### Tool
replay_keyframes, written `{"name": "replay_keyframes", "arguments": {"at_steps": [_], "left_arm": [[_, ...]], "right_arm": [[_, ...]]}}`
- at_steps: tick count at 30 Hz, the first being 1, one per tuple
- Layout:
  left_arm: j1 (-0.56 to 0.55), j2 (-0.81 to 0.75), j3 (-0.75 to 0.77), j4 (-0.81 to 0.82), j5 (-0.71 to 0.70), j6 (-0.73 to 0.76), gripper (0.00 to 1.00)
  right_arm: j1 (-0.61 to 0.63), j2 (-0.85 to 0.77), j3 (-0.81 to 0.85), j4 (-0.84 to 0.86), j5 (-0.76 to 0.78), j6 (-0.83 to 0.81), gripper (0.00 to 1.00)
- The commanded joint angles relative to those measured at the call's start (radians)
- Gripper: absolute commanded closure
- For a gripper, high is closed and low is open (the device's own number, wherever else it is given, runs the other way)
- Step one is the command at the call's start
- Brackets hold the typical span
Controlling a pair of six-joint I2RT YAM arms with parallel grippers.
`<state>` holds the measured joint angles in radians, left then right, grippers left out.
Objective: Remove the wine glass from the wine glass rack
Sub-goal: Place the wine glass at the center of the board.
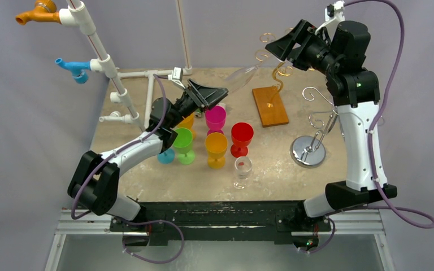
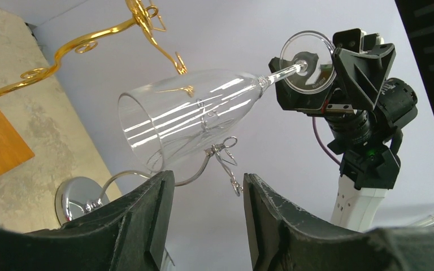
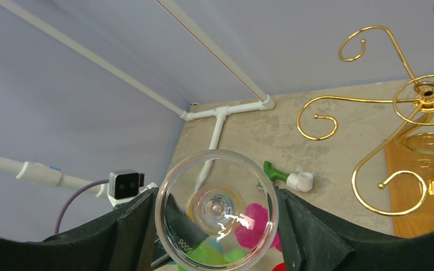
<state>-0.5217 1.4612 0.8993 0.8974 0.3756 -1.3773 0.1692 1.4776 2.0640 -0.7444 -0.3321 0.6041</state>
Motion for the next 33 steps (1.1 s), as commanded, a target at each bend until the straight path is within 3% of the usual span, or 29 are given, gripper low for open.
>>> {"name": "replay_keyframes", "arguments": {"at_steps": [1,21,33], "left_arm": [[0.008,0.004,-0.010,0.114,0.021,-0.025,0.49],[0.019,0.074,0.024,0.181,0.048,-0.032,0.48],[0.020,0.119,0.065,0.339,0.085,-0.096,0.50]], "right_arm": [[-0.033,-0.045,0.012,0.060,-0.045,0.017,0.65],[-0.046,-0.038,0.025,0.048,-0.071,0.014,0.66],[-0.056,-0.030,0.018,0.067,-0.130,0.030,0.66]]}}
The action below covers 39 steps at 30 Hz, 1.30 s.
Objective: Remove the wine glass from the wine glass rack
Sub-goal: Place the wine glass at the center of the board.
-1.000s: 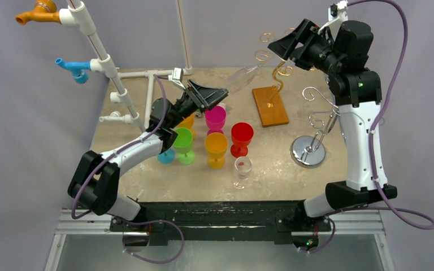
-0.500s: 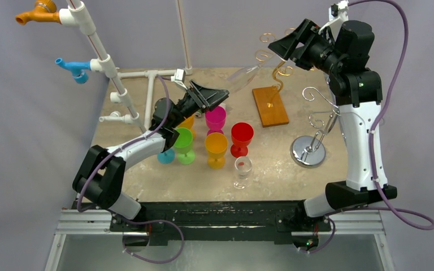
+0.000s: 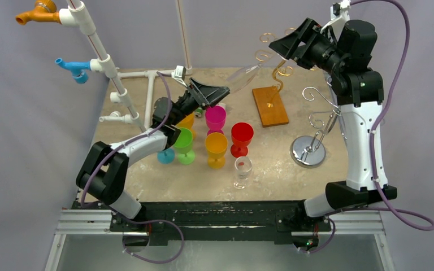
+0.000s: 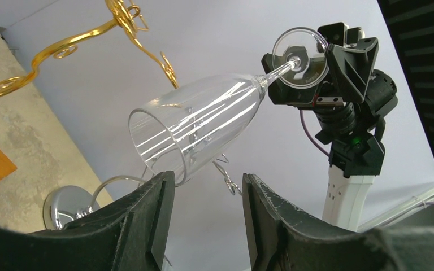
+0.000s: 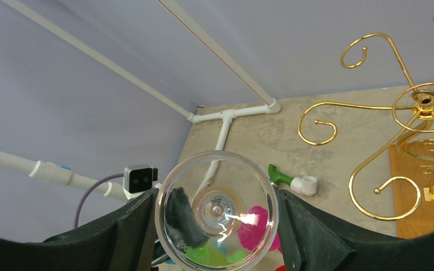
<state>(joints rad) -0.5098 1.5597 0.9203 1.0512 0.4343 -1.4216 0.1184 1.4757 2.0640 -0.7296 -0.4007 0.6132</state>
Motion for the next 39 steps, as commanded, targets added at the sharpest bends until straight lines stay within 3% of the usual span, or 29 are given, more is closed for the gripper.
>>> {"name": "replay_keyframes", "arguments": {"at_steps": [1,15,22,34,35,36,39], "left_arm": [[0.009,0.025,0.045,0.207,0.030,-0.067,0.51],[0.010,-0.002,0.053,0.256,0.043,-0.070,0.57],[0.011,-0.006,0.049,0.310,0.025,-0.109,0.70],[0.011,-0.071,0.051,0.334,0.012,-0.124,0.80],[0.010,-0.074,0.053,0.332,0.012,-0.127,0.81],[0.010,-0.074,0.052,0.336,0.010,-0.129,0.82],[0.010,-0.083,0.057,0.332,0.012,-0.130,0.89]], "right_arm": [[-0.007,-0.028,0.015,0.059,-0.076,0.026,0.66],[-0.038,-0.044,-0.036,0.118,-0.173,0.070,0.66],[-0.041,-0.054,-0.085,0.162,-0.209,0.095,0.67],[-0.101,-0.109,-0.235,0.290,-0.303,0.160,0.67],[-0.102,-0.282,-0.244,0.300,-0.307,0.165,0.68],[-0.102,-0.137,-0.253,0.308,-0.310,0.168,0.68],[-0.104,-0.123,-0.262,0.314,-0.315,0.169,0.67]]}}
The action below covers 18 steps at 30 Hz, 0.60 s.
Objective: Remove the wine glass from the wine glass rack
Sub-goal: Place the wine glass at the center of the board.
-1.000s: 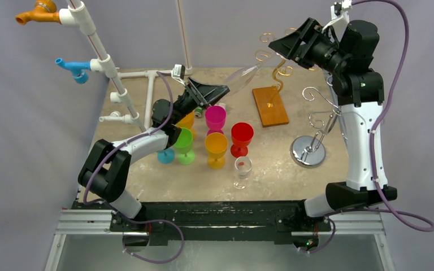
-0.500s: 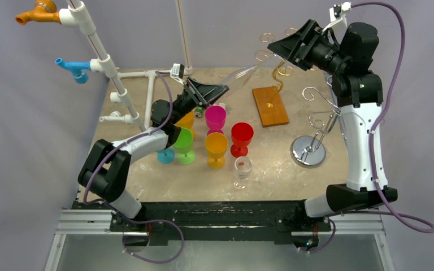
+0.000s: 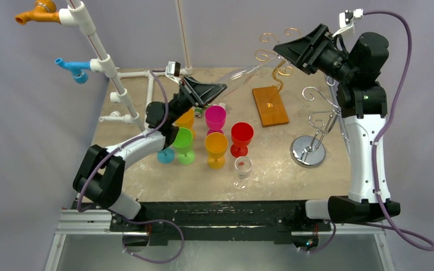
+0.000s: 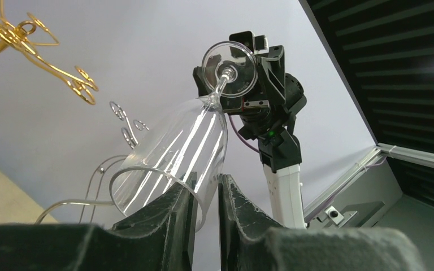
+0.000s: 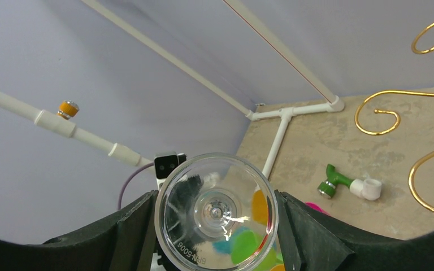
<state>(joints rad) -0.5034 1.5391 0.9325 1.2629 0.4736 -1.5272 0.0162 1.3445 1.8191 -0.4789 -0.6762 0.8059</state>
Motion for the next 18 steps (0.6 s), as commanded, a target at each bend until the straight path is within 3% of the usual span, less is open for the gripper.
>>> {"name": "replay_keyframes", "arguments": {"at_steps": [1,4,8,12,18], "left_arm": [[0.003,-0.066,0.046,0.112,-0.025,-0.022,0.92],[0.003,-0.086,0.053,0.060,-0.017,0.005,1.00],[0.002,-0.130,0.057,-0.085,-0.012,0.075,1.00],[-0.003,-0.180,0.080,-0.295,-0.021,0.187,1.00],[-0.009,-0.217,0.094,-0.407,-0.053,0.242,1.00]], "right_arm": [[-0.002,0.007,-0.022,0.068,-0.041,-0.023,0.67],[-0.004,-0.004,-0.052,0.095,-0.050,-0.012,0.66],[-0.003,-0.017,-0.080,0.125,-0.058,-0.004,0.57],[-0.002,-0.027,-0.082,0.134,-0.051,-0.014,0.37],[-0.003,-0.036,-0.082,0.129,-0.039,-0.041,0.08]]}}
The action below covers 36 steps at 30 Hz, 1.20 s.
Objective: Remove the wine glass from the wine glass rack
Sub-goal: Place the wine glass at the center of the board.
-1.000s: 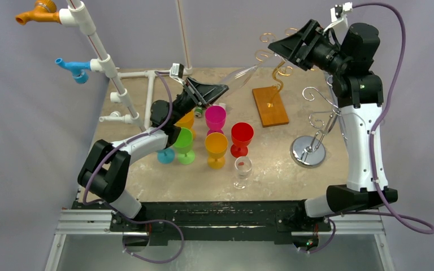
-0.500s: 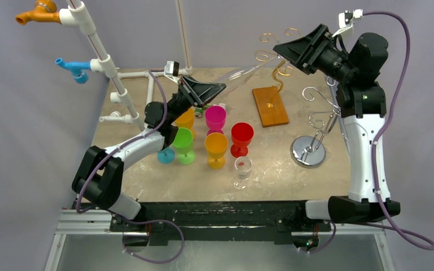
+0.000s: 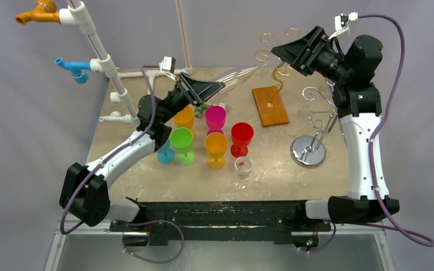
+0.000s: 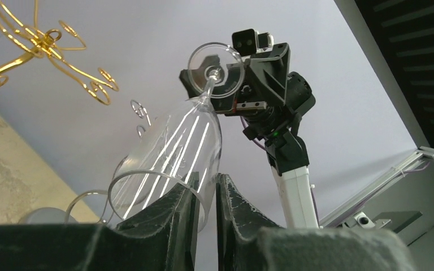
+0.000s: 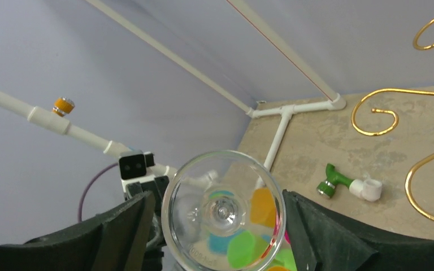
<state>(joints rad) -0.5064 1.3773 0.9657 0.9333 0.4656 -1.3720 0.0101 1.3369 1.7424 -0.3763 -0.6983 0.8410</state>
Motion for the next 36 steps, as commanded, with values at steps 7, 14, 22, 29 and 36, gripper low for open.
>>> {"name": "replay_keyframes", "arguments": {"at_steps": [7,14,22,29,36], "left_arm": [[-0.022,-0.063,0.085,-0.139,-0.081,0.126,1.00],[-0.038,-0.070,0.099,-0.172,-0.106,0.156,1.00],[-0.053,-0.069,0.116,-0.173,-0.121,0.179,1.00],[-0.067,-0.083,0.160,-0.291,-0.131,0.241,1.00],[-0.108,-0.163,0.256,-0.631,-0.166,0.379,1.00]], "right_arm": [[0.003,-0.027,0.030,-0.040,0.026,-0.133,0.01],[0.002,-0.031,0.046,-0.095,0.095,-0.182,0.01],[0.002,-0.027,0.069,-0.159,0.165,-0.233,0.01],[0.003,-0.033,0.145,-0.256,0.289,-0.294,0.01],[0.003,-0.019,0.222,-0.328,0.388,-0.332,0.01]]}}
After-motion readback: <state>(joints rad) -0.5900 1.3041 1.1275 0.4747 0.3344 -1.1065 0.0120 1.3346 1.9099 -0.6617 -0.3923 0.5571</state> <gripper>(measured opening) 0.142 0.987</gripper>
